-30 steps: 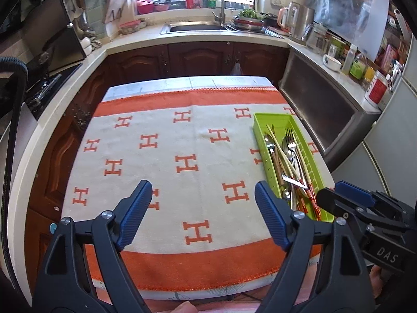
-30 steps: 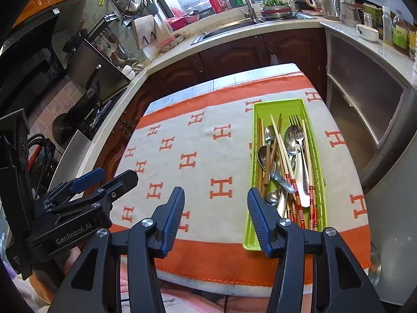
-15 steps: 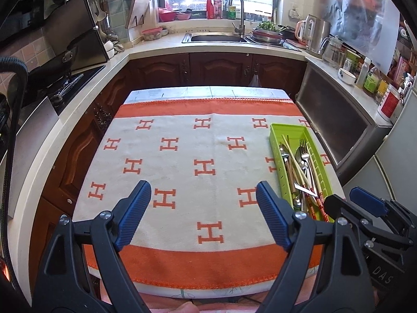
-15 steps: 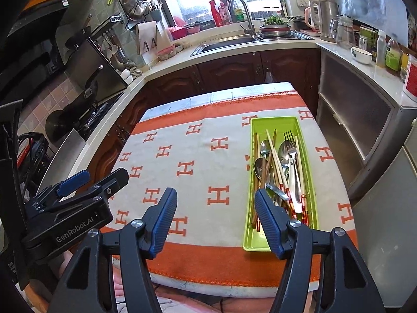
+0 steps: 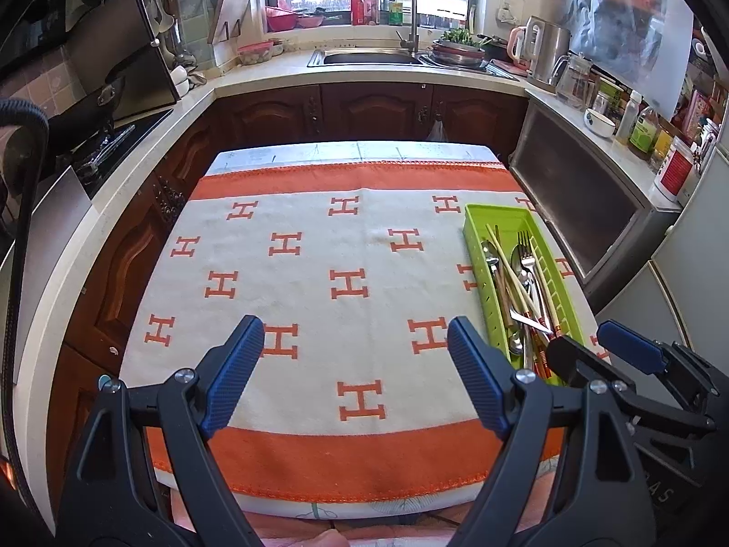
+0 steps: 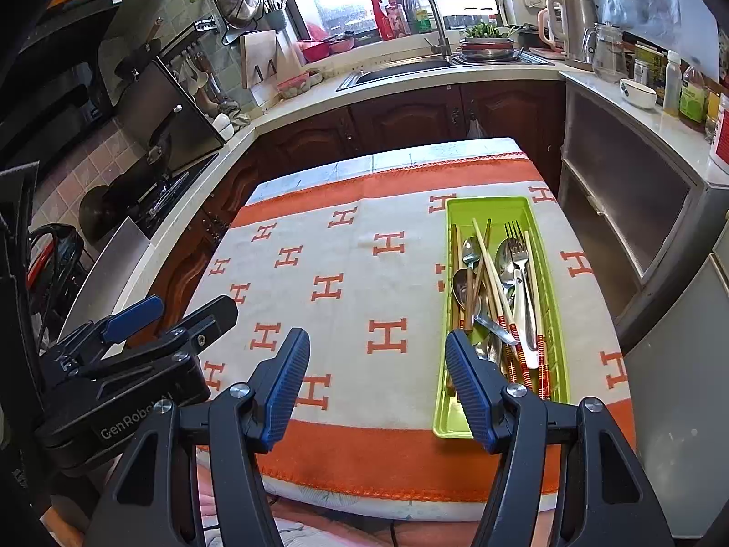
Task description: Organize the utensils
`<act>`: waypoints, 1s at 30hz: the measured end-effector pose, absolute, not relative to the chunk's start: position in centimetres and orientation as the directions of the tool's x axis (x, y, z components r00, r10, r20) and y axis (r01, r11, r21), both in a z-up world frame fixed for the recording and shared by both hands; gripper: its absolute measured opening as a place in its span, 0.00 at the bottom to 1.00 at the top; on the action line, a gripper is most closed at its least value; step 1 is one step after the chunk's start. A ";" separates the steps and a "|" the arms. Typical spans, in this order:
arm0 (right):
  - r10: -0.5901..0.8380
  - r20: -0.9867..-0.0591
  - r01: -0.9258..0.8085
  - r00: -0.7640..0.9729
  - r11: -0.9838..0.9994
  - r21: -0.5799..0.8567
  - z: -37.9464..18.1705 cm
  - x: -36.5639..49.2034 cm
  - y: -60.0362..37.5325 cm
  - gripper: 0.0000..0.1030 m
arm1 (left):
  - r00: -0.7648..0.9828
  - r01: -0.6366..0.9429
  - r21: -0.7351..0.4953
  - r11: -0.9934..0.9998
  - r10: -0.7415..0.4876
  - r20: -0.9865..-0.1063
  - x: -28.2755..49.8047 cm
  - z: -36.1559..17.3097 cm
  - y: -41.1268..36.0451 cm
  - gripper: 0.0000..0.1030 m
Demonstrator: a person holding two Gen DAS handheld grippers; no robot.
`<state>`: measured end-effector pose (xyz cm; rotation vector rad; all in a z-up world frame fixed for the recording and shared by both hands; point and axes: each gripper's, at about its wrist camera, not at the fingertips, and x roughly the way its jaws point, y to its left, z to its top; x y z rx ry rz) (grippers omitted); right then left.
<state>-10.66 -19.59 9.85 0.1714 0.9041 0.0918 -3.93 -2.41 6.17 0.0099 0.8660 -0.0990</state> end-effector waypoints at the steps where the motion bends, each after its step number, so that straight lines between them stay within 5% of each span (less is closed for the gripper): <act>1: 0.151 -0.773 -0.006 0.616 0.982 0.186 9.8 -10.6 -19.6 0.61 | 0.643 0.091 -0.032 0.995 -0.083 -0.761 -3.9 6.2 -2.4 0.78; 30: 0.154 -0.773 -0.008 0.615 0.982 0.188 9.6 -10.6 -19.5 0.61 | 0.636 0.090 -0.028 0.996 -0.079 -0.767 -4.3 5.5 -2.1 0.78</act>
